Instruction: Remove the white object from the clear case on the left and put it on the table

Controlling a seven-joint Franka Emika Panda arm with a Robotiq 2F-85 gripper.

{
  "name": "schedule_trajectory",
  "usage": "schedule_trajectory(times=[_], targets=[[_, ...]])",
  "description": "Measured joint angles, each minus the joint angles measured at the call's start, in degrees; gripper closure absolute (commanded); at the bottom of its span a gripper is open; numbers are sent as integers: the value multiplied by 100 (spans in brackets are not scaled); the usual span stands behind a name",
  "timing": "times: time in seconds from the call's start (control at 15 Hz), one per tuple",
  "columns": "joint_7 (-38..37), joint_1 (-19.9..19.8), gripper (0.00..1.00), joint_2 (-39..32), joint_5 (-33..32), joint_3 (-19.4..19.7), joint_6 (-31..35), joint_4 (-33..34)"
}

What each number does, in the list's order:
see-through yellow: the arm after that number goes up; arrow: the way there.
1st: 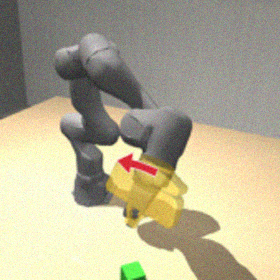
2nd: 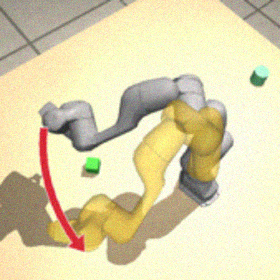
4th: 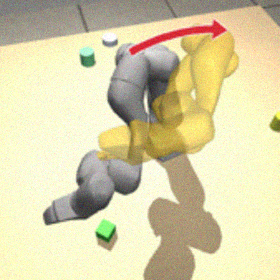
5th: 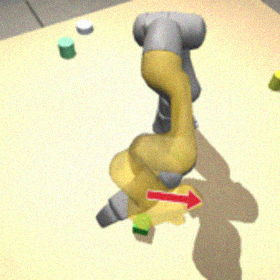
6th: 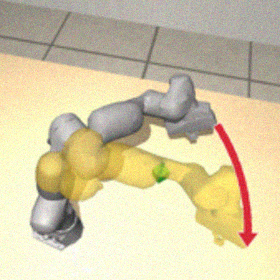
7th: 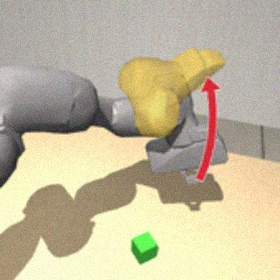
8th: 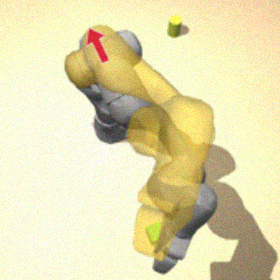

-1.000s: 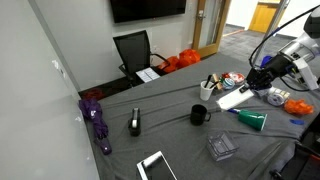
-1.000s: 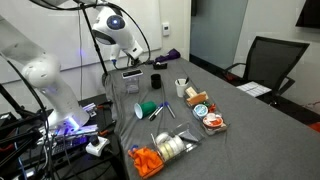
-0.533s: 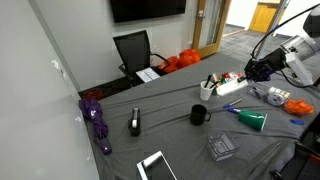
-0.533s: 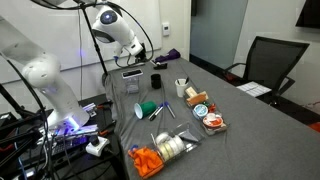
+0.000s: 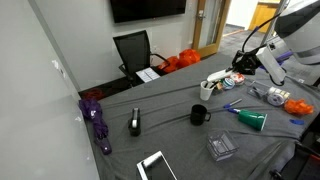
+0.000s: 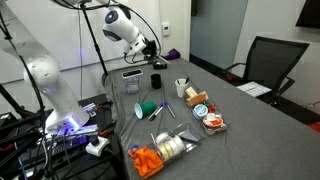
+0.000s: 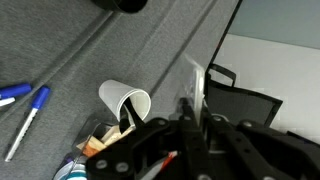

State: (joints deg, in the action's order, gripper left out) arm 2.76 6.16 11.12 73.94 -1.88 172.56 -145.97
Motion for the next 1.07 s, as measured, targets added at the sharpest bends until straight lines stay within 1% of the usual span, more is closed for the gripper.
schedule_trajectory(times=[0.33,0.73,1.07], targets=[[-254,96,98,-1002,91,-13,61,760],[-333,116,98,-1911,258,-19,38,1522],[-265,87,98,-2671,464,-19,-300,2243]])
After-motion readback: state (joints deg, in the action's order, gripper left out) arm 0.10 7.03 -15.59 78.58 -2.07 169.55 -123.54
